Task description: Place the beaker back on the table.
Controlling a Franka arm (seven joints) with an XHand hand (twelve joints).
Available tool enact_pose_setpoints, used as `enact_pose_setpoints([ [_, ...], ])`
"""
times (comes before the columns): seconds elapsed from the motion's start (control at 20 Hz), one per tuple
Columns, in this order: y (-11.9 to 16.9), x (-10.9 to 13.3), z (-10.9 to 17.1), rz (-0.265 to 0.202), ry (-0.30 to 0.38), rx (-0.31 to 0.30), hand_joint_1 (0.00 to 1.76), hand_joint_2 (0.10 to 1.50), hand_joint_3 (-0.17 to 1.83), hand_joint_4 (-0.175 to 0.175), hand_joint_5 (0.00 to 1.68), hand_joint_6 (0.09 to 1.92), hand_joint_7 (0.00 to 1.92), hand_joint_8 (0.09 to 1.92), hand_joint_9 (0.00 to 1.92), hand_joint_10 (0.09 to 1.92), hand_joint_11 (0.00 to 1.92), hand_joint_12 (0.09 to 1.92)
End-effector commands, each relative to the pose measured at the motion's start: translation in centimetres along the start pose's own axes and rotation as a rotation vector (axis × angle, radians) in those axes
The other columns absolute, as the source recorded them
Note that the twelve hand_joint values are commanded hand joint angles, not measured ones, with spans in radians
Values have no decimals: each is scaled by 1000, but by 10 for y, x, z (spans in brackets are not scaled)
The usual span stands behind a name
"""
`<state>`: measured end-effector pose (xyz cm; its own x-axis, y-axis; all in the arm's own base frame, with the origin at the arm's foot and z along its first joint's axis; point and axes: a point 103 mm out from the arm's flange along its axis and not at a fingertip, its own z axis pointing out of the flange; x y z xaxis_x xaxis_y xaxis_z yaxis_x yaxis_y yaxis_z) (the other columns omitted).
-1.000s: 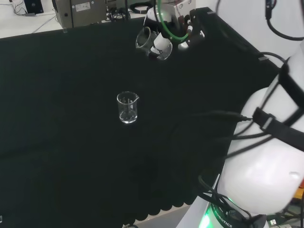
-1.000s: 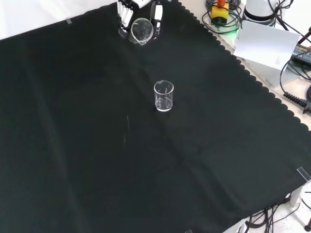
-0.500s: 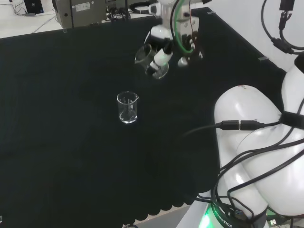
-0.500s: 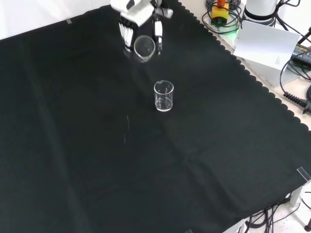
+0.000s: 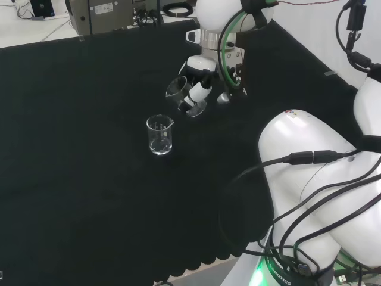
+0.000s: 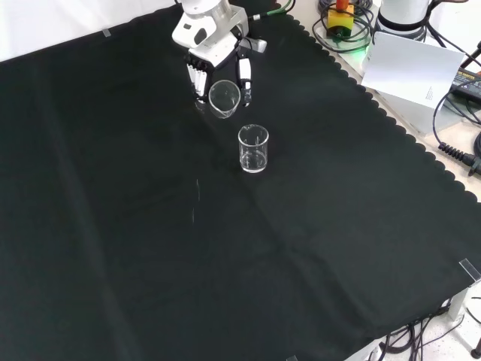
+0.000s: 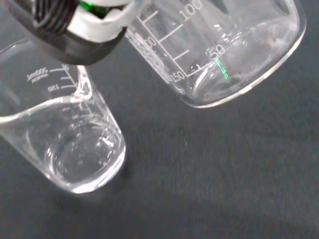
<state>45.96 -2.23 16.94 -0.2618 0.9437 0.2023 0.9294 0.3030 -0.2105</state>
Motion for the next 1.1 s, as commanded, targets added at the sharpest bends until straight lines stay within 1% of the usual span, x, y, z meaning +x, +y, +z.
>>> enact_pose_setpoints([
  [0.05, 19, -9, 8, 24, 33, -93, 1317, 1017, -175, -99, 1486, 87, 1517, 259, 1496, 676, 1302, 868],
  [0.2, 29, -13, 10, 25, 47, -125, 1316, 1017, -175, -92, 1487, 87, 1520, 248, 1492, 672, 1300, 864],
  [0.35, 39, -16, 11, 39, 52, -150, 1316, 1017, -175, -88, 1488, 87, 1525, 233, 1487, 667, 1295, 859],
  [0.55, 57, -21, 17, 62, 72, -164, 1315, 1017, -175, -83, 1489, 87, 1526, 226, 1484, 664, 1292, 856],
  [0.6, 62, -22, 19, 67, 83, -165, 1357, 1012, -175, -116, 1468, 87, 1479, 301, 1516, 462, 1288, 853],
  [0.65, 66, -23, 21, 69, 95, -165, 1390, 1010, -175, -143, 1415, 125, 1434, 378, 1552, 275, 1285, 849],
  [0.7, 71, -24, 23, 70, 109, -162, 1410, 1010, -175, -159, 1369, 219, 1403, 432, 1578, 151, 1283, 847],
  [0.75, 74, -25, 25, 71, 124, -160, 1421, 1010, -175, -168, 1340, 277, 1385, 463, 1594, 87, 1282, 846],
  [0.95, 87, -28, 33, 69, 179, -153, 1430, 1011, -175, -175, 1309, 341, 1367, 495, 1609, 87, 1280, 845],
  [1.1, 93, -30, 37, 56, 232, -170, 1430, 1011, -175, -175, 1301, 358, 1364, 500, 1610, 87, 1279, 845],
])
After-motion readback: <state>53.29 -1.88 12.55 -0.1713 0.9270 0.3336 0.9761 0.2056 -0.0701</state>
